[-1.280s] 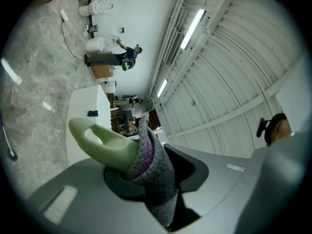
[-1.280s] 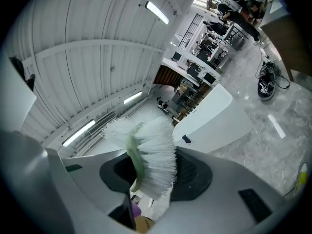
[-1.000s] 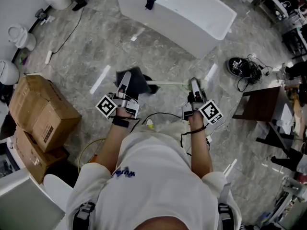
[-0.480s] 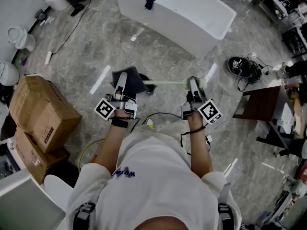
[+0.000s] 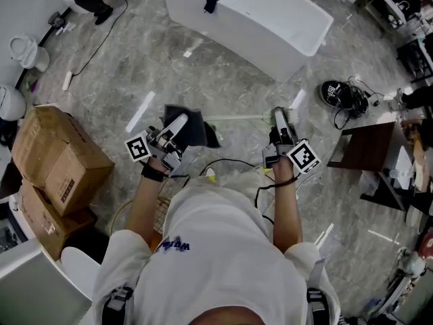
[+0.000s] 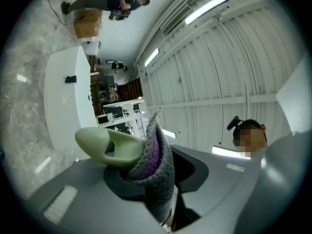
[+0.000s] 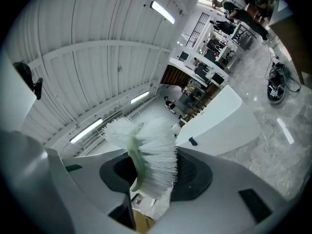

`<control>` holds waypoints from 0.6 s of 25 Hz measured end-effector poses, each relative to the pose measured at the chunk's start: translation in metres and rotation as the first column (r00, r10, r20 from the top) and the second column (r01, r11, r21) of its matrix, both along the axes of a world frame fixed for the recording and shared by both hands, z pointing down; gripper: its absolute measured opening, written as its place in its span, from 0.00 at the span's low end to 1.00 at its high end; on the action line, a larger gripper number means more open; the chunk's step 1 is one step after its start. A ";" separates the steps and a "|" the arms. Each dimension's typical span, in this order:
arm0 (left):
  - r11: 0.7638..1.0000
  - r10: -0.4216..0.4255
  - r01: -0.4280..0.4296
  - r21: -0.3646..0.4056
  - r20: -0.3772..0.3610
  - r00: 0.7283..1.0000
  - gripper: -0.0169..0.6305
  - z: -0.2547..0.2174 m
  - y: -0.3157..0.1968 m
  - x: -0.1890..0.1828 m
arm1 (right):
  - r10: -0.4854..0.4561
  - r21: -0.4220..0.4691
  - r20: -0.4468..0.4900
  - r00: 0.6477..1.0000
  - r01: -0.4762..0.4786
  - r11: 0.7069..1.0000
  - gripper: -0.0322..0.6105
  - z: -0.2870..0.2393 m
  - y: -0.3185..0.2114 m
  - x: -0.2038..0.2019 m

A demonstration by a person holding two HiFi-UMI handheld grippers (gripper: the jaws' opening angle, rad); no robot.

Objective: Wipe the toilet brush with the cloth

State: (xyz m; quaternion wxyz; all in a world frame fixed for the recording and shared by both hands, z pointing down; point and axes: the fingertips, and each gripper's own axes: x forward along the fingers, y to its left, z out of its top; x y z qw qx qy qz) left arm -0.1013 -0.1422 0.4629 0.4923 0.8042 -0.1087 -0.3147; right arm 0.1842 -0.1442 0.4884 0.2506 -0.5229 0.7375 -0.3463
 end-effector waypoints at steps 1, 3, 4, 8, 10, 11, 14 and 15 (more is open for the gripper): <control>1.000 0.008 -0.008 0.019 0.021 1.000 0.20 -0.001 0.002 -0.002 | -0.013 -0.003 -0.007 1.000 0.013 1.000 0.32 0.000 0.001 -0.004; 0.997 -0.066 0.065 0.039 0.030 0.997 0.21 -0.003 -0.003 -0.011 | -0.007 -0.013 -0.005 1.000 0.007 1.000 0.32 0.003 0.002 -0.009; 0.993 -0.120 0.119 0.026 0.014 0.993 0.22 -0.003 -0.007 -0.014 | 0.012 -0.016 0.004 1.000 -0.012 1.000 0.32 0.004 0.002 -0.009; 0.913 -0.380 0.365 -0.183 -0.052 0.924 0.23 0.017 -0.025 -0.033 | 0.071 -0.022 -0.008 0.997 -0.071 0.997 0.32 0.005 0.003 -0.007; 0.836 -0.486 0.452 -0.312 -0.037 0.873 0.23 0.031 -0.028 -0.043 | 0.071 -0.013 -0.036 0.997 -0.072 0.997 0.32 0.000 0.002 -0.008; 0.809 -0.513 0.473 -0.351 -0.026 0.858 0.23 0.034 -0.028 -0.045 | 0.071 -0.011 -0.040 0.997 -0.072 0.997 0.32 -0.002 0.002 -0.008; 0.843 -0.471 0.441 -0.309 -0.028 0.882 0.23 0.023 -0.030 -0.034 | 0.071 -0.008 -0.016 0.997 -0.071 0.997 0.31 -0.003 -0.002 0.001; 0.879 -0.421 0.395 -0.265 -0.045 0.906 0.23 0.016 -0.028 -0.029 | 0.063 -0.001 -0.014 0.998 -0.063 0.998 0.31 -0.005 -0.002 0.003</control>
